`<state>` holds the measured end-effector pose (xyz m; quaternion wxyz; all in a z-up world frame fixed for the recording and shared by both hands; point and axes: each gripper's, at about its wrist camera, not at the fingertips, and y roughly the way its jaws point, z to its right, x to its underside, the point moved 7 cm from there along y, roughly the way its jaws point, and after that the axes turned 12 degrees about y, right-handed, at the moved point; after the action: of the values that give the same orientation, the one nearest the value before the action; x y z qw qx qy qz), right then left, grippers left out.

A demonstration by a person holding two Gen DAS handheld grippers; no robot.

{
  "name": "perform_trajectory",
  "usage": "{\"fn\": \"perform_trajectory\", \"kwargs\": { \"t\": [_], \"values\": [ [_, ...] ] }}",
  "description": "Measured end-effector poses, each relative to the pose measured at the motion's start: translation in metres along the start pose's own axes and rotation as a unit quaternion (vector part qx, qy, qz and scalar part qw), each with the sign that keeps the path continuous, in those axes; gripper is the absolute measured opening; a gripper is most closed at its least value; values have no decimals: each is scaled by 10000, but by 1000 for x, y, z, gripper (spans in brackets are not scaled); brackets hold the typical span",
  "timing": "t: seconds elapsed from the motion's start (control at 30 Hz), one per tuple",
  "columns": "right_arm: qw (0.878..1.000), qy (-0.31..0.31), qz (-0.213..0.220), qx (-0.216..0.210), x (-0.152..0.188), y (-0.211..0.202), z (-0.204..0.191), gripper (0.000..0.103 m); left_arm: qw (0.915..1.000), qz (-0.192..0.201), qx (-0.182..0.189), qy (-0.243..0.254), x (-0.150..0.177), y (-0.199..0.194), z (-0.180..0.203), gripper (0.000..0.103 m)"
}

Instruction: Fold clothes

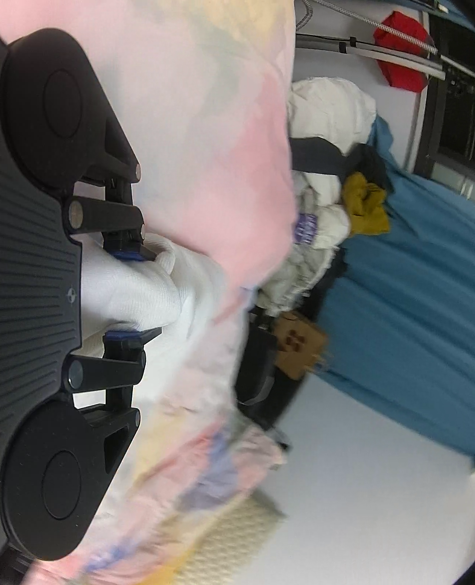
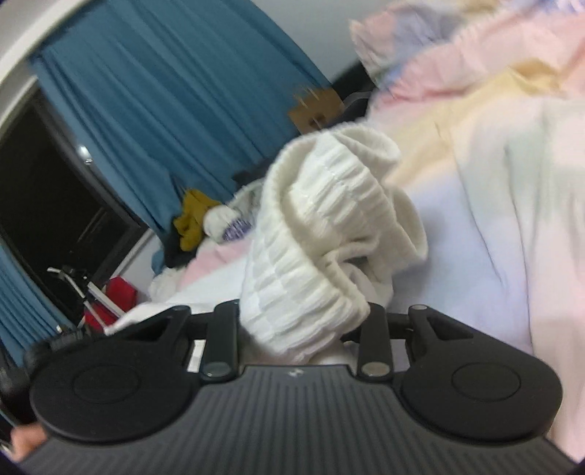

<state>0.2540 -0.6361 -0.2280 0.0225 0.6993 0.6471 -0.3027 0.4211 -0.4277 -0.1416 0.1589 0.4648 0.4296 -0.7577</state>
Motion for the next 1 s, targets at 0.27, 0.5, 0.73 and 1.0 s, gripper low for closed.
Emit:
{"fn": "perform_trajectory", "kwargs": {
  "t": [0.27, 0.5, 0.73, 1.0],
  "values": [
    [9843, 1138, -927, 984, 37, -9, 41, 43, 9983, -525, -118, 215, 60, -43, -22, 42],
    [9819, 1262, -1113, 866, 40, -34, 39, 47, 9965, -628, -225, 501, 64, -119, -12, 53],
    [9895, -116, -815, 1191, 51, -106, 0, 49, 9943, -406, -223, 960, 65, -226, 7, 66],
    [9873, -1408, -49, 735, 55, -205, -62, 48, 9922, 42, -286, 1214, 74, -352, 41, 81]
  ]
}}
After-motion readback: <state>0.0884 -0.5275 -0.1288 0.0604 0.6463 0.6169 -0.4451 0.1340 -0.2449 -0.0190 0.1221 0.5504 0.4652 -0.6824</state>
